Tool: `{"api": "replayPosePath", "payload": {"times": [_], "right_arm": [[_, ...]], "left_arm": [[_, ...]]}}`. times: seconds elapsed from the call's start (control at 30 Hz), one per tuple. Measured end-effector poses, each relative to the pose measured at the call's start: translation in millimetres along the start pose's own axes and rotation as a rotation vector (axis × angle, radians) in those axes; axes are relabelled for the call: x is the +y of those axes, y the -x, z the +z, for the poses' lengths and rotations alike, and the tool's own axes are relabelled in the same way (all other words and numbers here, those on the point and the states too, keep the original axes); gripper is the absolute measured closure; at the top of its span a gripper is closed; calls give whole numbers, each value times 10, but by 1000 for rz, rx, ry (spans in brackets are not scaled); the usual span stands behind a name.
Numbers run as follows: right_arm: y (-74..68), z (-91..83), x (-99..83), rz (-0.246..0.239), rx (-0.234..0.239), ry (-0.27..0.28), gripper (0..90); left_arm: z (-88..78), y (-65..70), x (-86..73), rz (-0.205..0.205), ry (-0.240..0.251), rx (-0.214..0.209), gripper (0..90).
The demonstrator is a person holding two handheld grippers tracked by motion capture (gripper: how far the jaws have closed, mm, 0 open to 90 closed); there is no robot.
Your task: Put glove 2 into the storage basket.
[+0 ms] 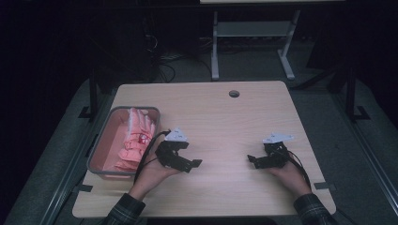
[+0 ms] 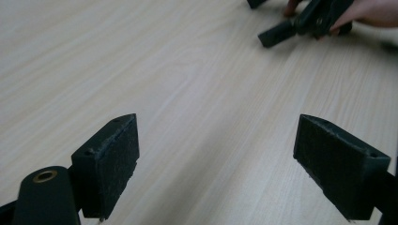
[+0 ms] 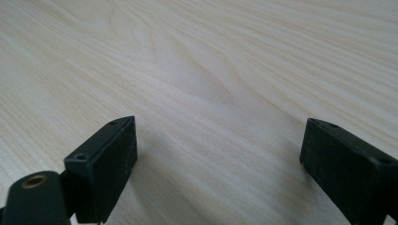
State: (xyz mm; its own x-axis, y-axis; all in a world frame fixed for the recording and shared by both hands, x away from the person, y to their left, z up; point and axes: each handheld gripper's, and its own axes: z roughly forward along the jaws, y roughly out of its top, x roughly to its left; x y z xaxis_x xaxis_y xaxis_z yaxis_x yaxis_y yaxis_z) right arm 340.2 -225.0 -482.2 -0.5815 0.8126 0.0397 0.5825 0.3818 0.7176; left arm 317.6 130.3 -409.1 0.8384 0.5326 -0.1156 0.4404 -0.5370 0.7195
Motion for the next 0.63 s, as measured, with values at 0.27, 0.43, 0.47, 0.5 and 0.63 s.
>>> {"api": "replayPosePath", "payload": {"times": [0.27, 0.43, 0.47, 0.5, 0.63], "right_arm": [[0, 0, 0, 0, 0, 0, 108], [0, 0, 0, -1, 0, 1, 109], [0, 0, 0, 0, 0, 0, 109], [1, 0, 0, -1, 0, 0, 109], [-5, -1, 0, 2, 3, 0, 108]], "left_arm": [[324, 104, -155, 53, -64, 19, 139], [429, 137, -218, 59, -94, 32, 139], [434, 138, -219, 63, -98, 38, 139], [437, 137, -222, 67, -99, 41, 139], [457, 125, -256, 64, -99, 52, 139]]}}
